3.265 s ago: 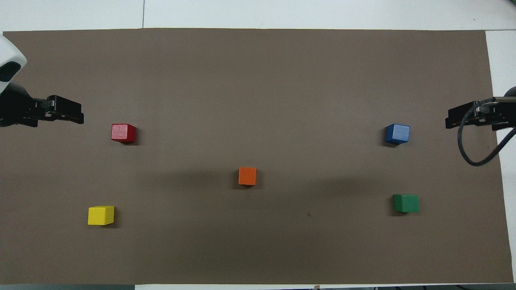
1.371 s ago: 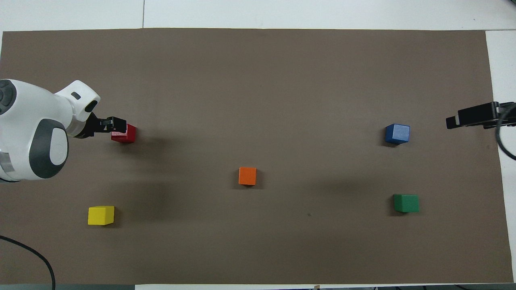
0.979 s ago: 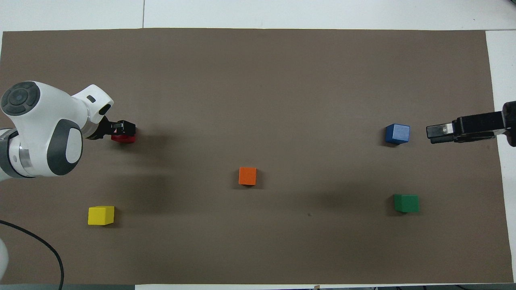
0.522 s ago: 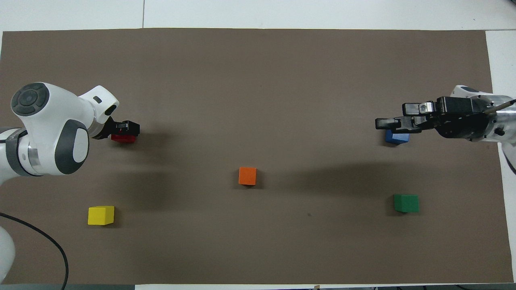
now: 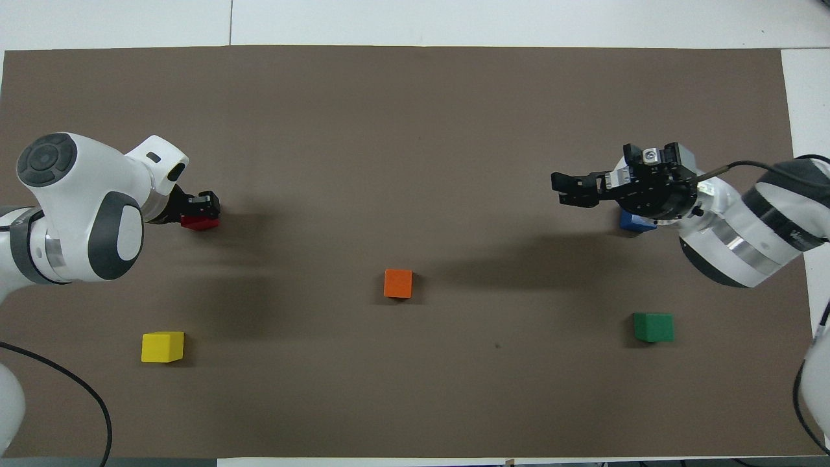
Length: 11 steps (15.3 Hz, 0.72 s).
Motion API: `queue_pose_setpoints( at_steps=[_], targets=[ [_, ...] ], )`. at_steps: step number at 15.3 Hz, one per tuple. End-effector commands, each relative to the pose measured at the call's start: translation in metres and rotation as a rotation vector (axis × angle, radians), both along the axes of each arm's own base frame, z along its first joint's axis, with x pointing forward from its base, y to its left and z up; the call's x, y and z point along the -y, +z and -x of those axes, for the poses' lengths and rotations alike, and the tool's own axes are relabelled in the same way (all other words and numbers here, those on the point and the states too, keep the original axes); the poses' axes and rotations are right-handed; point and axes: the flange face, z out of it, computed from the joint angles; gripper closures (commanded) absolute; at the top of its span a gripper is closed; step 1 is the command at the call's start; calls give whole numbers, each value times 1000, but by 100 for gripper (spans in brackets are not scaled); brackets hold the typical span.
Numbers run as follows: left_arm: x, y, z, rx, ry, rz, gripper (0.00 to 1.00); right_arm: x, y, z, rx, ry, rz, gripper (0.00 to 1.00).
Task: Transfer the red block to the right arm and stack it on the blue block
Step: 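Lift the red cube with the left gripper while the right gripper advances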
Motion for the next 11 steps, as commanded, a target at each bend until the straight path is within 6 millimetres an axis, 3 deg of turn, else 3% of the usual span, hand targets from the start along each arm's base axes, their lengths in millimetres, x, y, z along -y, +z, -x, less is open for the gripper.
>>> queue_pose_setpoints(
  at_steps=[1,4,7,9,11],
  targets=[
    [7,49,-12,-70,126,55,100,-5,8,4,22,0,-18,0],
    [23,106,-15,-130,327,117,100,-12,-4,16,30,-6,1,0],
    [47,168,-2,-182,546,242,100,-22,-8,21,43,-16,10,0],
    [77,213,9,-220,727,358,100,-24,-10,21,44,-26,23,0],
    [114,244,19,-251,839,402,100,-24,-10,21,47,-28,24,0]
  ],
)
